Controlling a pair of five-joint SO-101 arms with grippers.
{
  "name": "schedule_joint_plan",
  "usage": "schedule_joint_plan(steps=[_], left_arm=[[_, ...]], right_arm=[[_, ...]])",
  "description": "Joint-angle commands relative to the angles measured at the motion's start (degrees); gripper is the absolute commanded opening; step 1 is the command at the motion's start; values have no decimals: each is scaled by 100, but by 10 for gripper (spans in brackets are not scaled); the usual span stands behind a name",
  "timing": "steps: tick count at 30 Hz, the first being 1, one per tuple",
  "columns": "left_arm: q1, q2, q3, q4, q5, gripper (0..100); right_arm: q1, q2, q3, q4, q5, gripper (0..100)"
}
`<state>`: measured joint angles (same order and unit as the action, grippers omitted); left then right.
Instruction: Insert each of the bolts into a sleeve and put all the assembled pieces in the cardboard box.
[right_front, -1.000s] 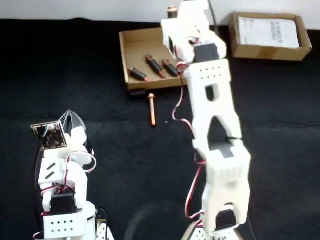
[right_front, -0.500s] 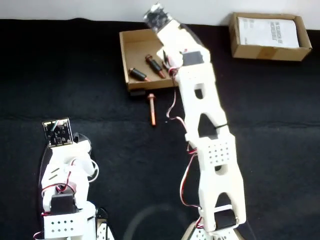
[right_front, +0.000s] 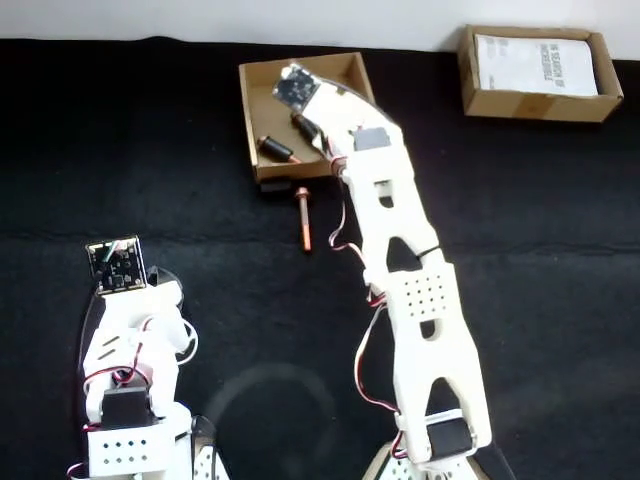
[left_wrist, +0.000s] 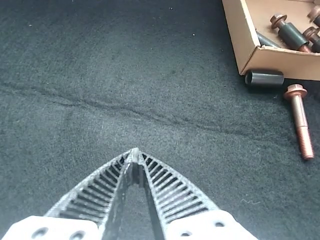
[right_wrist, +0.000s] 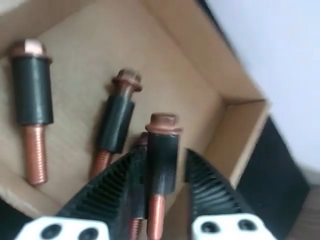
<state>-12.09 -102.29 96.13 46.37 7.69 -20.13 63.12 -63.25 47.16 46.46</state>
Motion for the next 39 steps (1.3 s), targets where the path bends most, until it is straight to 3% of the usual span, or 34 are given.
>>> schedule_joint_plan(steps=[1,6,10,17,21,25,30,39], left_arm=[[-75,-154,101,9,-35,13],[-84,-154,101,9,-35,13],[-215,-154,101,-9,-35,13],[-224,-154,101,-9,-35,13],[-224,-154,101,-9,-35,13],[-224,-154,101,0,-35,13],[-224,-154,101,9,-35,13],[-224,-154,101,9,-35,13]], right_arm=[[-31,-497,-303,391,123,142],[-233,-971,-303,1209,97,142],[-716,-1402,-303,2475,-246,142],[-1552,-1842,-303,3662,-527,142],[-1851,-1842,-242,4013,-404,142],[-1991,-1613,-251,4382,325,142],[-1930,-1147,-303,4382,949,142],[-1622,-549,-303,3178,1363,142]])
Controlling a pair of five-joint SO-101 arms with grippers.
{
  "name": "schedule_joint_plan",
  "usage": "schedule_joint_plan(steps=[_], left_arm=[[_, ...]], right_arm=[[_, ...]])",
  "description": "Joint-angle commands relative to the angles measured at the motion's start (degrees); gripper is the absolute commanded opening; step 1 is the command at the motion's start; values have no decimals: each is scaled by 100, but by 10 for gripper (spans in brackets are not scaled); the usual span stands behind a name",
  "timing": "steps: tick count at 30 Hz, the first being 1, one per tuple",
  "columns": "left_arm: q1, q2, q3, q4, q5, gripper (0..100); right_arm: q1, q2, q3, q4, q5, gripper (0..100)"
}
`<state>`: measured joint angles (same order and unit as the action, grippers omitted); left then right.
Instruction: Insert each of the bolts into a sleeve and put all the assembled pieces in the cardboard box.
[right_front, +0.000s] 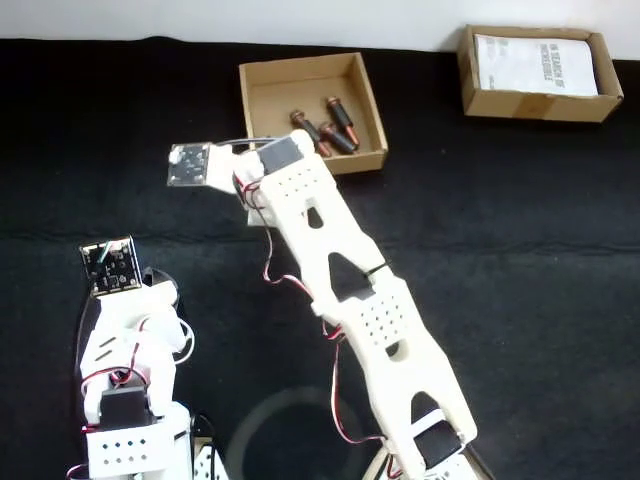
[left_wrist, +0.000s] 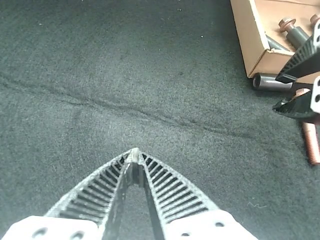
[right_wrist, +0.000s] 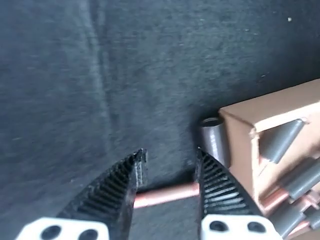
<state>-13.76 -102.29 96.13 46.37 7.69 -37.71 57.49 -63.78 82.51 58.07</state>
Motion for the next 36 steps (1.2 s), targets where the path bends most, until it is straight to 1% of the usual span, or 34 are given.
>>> schedule_joint_plan(steps=[1,5,7,12,17,18,20,21,23,26,32,34,36], left_arm=[[-57,-154,101,9,-35,13],[-57,-154,101,9,-35,13],[-57,-154,101,9,-35,13],[-66,-163,101,9,-35,14],[-66,-163,101,9,-35,14],[-66,-163,101,9,-35,14],[-66,-163,101,9,-35,14],[-66,-163,101,9,-35,14],[-66,-163,101,9,-35,14],[-66,-163,101,9,-35,14],[-66,-136,101,-9,-44,14],[-57,-119,101,-18,-44,14],[-40,-119,101,-18,-44,14]], right_arm=[[189,84,-251,-488,237,142],[330,312,-251,-910,290,142],[400,470,-356,-1086,466,142],[514,1235,-1059,-1455,545,142],[488,2070,-1736,-1490,519,139],[479,2193,-1859,-1499,501,125],[444,2396,-2123,-1490,501,50],[435,2466,-2264,-1464,501,5],[453,2510,-2519,-1349,501,18],[497,2413,-2888,-963,492,8],[567,1719,-3714,-66,466,8],[585,1270,-3741,119,114,8],[593,831,-3741,224,-431,8]])
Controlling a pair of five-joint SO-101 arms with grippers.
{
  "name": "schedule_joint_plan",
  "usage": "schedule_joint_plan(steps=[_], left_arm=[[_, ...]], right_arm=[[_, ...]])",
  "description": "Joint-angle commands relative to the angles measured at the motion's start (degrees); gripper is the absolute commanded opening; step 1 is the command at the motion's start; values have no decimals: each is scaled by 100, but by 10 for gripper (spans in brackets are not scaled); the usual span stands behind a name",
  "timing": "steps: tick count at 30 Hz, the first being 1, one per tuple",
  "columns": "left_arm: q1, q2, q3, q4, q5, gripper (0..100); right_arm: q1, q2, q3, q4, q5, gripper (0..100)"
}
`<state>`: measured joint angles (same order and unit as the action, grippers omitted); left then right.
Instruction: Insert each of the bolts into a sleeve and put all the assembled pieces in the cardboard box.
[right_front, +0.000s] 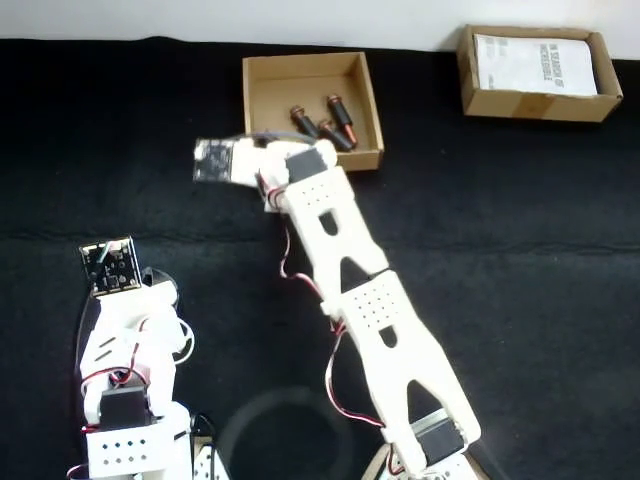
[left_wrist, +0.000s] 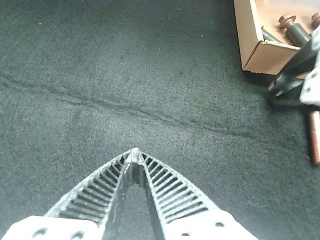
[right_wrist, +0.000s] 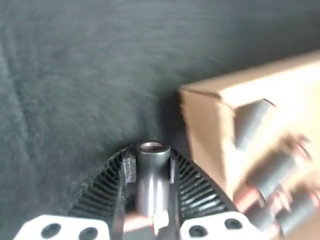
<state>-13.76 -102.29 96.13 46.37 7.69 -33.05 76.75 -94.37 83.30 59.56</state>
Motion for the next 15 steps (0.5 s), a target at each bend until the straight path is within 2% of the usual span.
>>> schedule_joint_plan(steps=[1,6,15], left_arm=[[-31,-110,101,-18,-44,14],[-31,-110,101,-18,-44,14],[-31,-101,101,-18,-44,14]], right_arm=[[110,-1323,-681,189,-853,8],[92,-2352,-681,224,-2075,8],[110,-3987,-681,259,-3525,8]])
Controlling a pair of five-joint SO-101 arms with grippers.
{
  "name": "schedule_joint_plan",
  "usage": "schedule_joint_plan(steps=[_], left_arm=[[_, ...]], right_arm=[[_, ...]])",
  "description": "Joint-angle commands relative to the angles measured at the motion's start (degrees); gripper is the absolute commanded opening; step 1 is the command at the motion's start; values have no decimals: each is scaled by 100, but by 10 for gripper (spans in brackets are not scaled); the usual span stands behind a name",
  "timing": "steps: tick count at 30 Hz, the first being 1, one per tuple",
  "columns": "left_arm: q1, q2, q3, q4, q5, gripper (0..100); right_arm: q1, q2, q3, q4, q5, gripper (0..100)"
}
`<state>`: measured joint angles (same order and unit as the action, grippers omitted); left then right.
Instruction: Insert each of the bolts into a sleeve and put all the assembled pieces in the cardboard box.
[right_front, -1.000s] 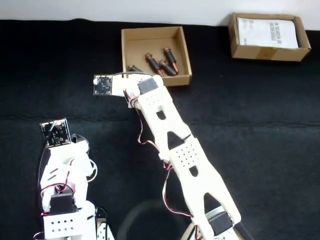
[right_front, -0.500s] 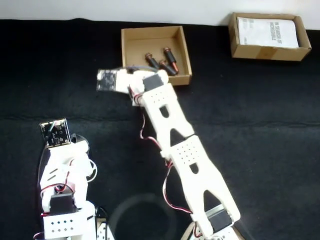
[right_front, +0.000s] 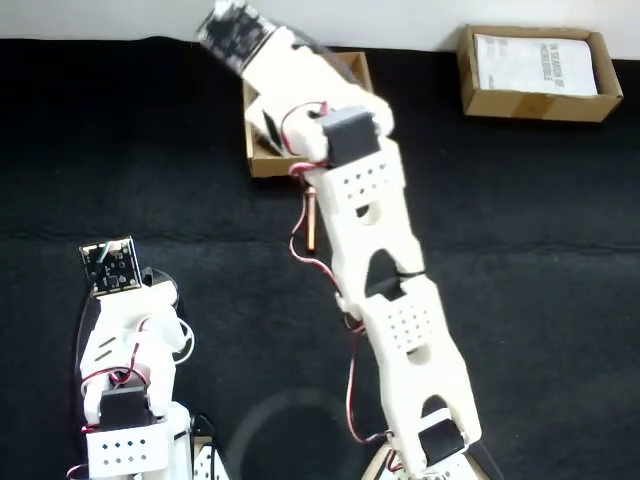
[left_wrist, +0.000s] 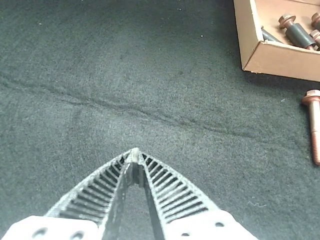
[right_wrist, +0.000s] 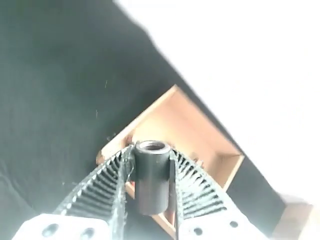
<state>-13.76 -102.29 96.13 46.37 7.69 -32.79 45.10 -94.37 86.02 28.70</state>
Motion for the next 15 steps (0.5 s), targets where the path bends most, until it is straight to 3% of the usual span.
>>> schedule_joint_plan(steps=[1,7,15], left_arm=[[-22,-101,101,-18,-44,14],[-22,-101,101,-18,-44,14],[-22,-101,101,9,-44,14]], right_arm=[[84,-963,-681,22,-580,8],[567,-1851,-681,330,-1345,8],[2492,-2976,-681,1191,-2110,8]])
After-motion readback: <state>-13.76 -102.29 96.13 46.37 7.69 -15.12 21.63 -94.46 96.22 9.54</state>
